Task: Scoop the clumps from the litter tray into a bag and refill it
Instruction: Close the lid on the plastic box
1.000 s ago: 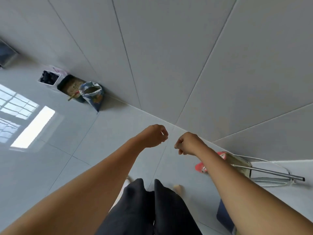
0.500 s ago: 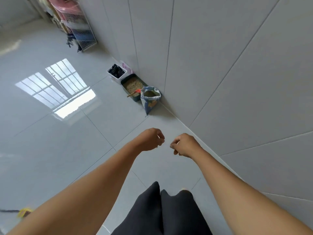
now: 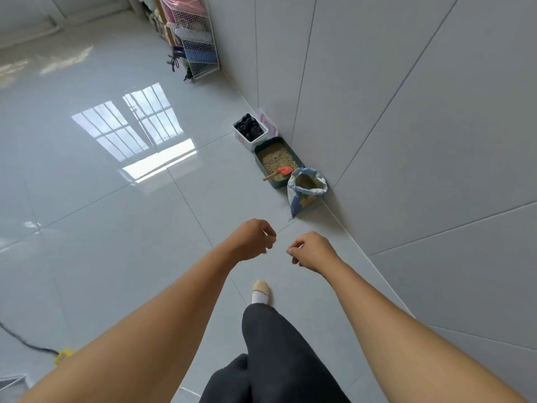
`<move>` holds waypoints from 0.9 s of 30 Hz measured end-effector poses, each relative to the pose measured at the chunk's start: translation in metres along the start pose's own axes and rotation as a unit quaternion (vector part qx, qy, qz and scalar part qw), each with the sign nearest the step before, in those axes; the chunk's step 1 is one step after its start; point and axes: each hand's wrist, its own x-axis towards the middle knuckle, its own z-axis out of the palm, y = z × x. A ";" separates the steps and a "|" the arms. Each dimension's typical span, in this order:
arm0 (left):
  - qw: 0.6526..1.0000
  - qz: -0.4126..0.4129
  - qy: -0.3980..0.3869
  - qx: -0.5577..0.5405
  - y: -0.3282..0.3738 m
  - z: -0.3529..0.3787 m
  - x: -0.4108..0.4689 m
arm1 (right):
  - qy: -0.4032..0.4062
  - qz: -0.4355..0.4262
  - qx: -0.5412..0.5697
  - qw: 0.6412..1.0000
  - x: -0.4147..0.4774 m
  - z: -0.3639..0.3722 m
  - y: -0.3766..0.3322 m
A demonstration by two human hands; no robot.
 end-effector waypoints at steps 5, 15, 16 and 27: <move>0.998 -0.043 0.019 -0.053 -0.036 -0.094 0.027 | -0.041 -0.013 -0.015 0.999 0.059 0.006 -0.089; 0.985 -0.106 0.051 -0.124 -0.118 -0.271 0.103 | -0.018 -0.005 -0.011 1.000 0.183 -0.004 -0.243; 0.984 -0.112 0.048 -0.129 -0.124 -0.284 0.111 | -0.004 0.003 0.003 1.000 0.191 -0.005 -0.251; 0.972 -0.152 -0.032 -0.174 -0.133 -0.425 0.240 | 0.010 0.078 0.136 0.988 0.292 -0.013 -0.348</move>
